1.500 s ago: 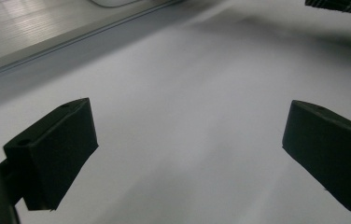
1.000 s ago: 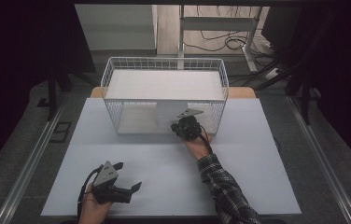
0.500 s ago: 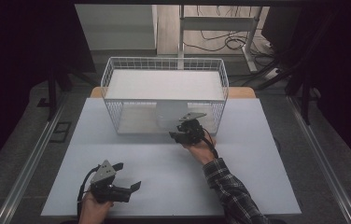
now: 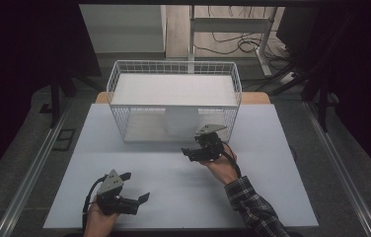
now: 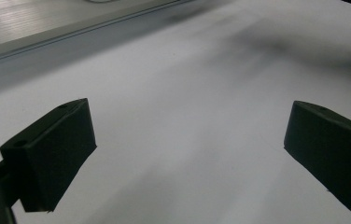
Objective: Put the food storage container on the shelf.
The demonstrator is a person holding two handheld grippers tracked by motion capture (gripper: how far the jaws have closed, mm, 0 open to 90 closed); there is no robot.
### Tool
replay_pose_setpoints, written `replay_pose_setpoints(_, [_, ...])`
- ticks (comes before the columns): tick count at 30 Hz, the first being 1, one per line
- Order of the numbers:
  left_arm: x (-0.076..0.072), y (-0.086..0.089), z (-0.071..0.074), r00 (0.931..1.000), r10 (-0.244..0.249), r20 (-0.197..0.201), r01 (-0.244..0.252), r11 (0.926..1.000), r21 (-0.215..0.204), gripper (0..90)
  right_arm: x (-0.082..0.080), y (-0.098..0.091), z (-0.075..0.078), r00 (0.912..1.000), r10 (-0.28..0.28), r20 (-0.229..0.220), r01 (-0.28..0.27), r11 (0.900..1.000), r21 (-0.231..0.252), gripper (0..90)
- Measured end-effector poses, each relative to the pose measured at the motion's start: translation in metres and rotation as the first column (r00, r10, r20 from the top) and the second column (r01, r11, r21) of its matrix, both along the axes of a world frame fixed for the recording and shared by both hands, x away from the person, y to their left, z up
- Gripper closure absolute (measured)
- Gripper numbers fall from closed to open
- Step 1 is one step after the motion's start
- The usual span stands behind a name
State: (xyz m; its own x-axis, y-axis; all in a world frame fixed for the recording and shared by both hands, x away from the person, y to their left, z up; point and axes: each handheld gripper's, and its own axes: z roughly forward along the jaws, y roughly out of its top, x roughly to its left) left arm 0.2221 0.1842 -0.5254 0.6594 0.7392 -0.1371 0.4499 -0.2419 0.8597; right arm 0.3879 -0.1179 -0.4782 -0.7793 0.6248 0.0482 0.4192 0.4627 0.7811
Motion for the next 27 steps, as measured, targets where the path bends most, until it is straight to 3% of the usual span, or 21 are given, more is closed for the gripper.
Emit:
replay_pose_setpoints(12, [0.000, 0.000, -0.001, 1.0000, 0.001, 0.001, -0.001, 1.0000, 0.002, 1.4, -0.024, -0.018, 0.002, 0.9997, 0.019, 0.018, -0.019, 0.9998, 0.002, 12.2])
replay_pose_setpoints(27, [0.001, 0.000, -0.002, 0.9999, 0.008, -0.009, -0.008, 0.9999, 0.014, 1.3, -0.052, -0.044, -0.002, 0.9998, 0.010, 0.015, -0.010, 0.9999, -0.009, 1.9])
